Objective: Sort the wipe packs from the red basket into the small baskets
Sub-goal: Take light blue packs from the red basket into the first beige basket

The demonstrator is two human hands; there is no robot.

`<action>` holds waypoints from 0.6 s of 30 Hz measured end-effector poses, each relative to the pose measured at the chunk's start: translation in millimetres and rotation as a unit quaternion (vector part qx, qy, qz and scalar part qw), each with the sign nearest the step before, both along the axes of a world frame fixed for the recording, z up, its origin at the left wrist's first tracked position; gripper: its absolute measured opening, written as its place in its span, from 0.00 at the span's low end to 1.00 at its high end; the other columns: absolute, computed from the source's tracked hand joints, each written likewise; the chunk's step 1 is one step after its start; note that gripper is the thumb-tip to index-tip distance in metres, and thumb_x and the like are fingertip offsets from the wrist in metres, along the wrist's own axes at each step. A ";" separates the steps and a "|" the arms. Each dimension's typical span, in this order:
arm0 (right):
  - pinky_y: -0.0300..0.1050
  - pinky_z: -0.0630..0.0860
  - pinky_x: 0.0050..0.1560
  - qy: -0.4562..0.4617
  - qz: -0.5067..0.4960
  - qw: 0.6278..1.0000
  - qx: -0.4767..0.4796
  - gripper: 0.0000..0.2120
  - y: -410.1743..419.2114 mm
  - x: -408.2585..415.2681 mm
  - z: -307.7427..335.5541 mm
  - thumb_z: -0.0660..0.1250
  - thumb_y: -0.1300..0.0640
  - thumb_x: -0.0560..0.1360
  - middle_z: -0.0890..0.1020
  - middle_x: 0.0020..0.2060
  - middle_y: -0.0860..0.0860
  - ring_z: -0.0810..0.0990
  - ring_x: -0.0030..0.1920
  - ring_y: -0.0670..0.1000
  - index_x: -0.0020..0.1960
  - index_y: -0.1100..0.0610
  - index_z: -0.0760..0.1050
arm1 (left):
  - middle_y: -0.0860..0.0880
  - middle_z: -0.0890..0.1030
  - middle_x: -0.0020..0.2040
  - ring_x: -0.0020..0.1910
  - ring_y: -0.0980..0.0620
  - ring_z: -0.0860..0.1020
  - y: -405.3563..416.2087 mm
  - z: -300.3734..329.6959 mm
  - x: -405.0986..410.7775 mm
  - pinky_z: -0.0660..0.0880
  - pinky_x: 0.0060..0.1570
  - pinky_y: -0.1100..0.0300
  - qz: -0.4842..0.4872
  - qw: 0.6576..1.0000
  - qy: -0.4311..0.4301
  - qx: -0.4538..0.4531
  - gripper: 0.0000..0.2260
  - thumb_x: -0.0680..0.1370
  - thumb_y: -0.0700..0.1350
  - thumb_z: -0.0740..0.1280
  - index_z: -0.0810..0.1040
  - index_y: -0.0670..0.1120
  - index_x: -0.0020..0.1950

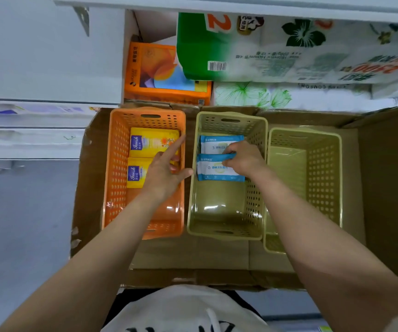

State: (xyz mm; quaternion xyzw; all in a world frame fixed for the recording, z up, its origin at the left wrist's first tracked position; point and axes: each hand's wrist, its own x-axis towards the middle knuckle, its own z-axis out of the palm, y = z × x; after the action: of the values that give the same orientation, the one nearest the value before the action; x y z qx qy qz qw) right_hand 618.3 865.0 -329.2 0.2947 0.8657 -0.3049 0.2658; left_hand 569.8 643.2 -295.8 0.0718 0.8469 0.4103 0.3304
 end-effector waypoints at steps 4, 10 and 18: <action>0.42 0.72 0.62 -0.015 0.041 0.998 0.047 0.18 -5.2 -2.7 -18.5 0.69 0.56 0.77 0.77 0.65 0.52 0.76 0.62 0.54 0.67 0.53 0.77 | 0.51 0.74 0.57 0.51 0.55 0.77 -5.7 2.2 2.0 0.78 0.53 0.54 -0.009 1.000 -0.012 -0.025 0.37 0.75 0.42 0.73 0.60 0.69 0.74; 0.47 0.75 0.56 0.014 0.063 0.992 0.104 0.13 -10.6 1.9 -25.1 0.69 0.58 0.77 0.78 0.57 0.55 0.78 0.57 0.55 0.62 0.55 0.75 | 0.48 0.75 0.57 0.53 0.52 0.76 17.8 15.6 25.0 0.77 0.54 0.56 0.015 0.982 0.188 -0.009 0.23 0.79 0.42 0.68 0.70 0.51 0.74; 0.49 0.75 0.59 0.031 0.148 0.979 0.139 0.14 -6.3 12.6 -30.1 0.70 0.55 0.76 0.75 0.58 0.57 0.76 0.58 0.58 0.60 0.60 0.79 | 0.49 0.83 0.52 0.53 0.47 0.80 49.1 6.3 16.8 0.74 0.44 0.55 -0.018 0.981 0.111 -0.160 0.12 0.79 0.45 0.65 0.77 0.53 0.62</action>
State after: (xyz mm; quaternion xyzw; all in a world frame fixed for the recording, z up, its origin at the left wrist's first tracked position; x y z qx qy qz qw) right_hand 630.9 858.7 -359.3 0.1881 0.9415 -0.1481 0.2373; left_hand 586.6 692.2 -289.5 0.0779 0.9317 0.2528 0.2488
